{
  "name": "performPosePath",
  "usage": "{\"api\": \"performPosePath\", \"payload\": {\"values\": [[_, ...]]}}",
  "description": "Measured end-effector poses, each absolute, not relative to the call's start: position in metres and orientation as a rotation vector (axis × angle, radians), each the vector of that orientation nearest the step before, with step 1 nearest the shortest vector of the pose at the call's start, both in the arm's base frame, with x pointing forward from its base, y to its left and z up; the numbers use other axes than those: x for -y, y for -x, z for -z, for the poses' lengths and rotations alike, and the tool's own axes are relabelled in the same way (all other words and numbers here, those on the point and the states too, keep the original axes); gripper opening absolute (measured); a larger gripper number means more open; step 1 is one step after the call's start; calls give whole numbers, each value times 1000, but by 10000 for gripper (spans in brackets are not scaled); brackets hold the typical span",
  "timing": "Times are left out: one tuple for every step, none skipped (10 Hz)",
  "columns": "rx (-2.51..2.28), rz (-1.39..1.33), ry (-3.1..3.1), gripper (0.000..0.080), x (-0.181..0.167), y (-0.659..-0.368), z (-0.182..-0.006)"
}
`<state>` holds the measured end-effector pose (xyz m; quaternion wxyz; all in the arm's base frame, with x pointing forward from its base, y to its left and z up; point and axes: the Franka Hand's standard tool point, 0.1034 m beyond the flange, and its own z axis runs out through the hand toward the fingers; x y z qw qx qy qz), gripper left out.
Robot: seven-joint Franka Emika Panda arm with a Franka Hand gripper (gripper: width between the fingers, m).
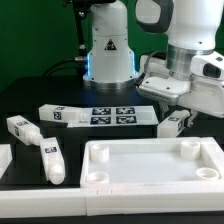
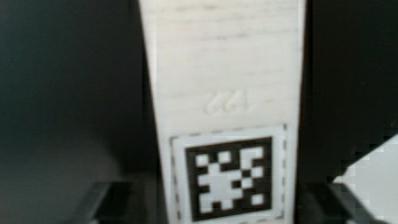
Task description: Assemble desk
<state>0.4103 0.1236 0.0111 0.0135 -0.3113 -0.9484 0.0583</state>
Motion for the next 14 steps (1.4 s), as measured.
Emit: {"api": "performPosePath", "payload": {"values": [[2952,-182,977,476,-123,-410,-11],[2928,-182,1060,615,-123,-410,-13],[2885,-176,1227,639,-120,-410,-23],[2841,-190,1350,639,-117,-412,-32],[2771,-214,1504,648,-114,-417,-37],[2683,-238,1666,648,-110,-427,-42],[2690,-241,1681,648,-105,-446,-48],[2662,-223,1746,648,-103,-455,-50],[2592,-230,1844,648,-104,-449,-47],[2535,-229,1928,648,-104,-448,-47],[2460,-226,2031,648,-104,-448,-47],[2343,-216,2174,648,-104,-449,-47],[2154,-192,2367,648,-102,-453,-48],[1931,-168,2561,648,-101,-455,-49]]}}
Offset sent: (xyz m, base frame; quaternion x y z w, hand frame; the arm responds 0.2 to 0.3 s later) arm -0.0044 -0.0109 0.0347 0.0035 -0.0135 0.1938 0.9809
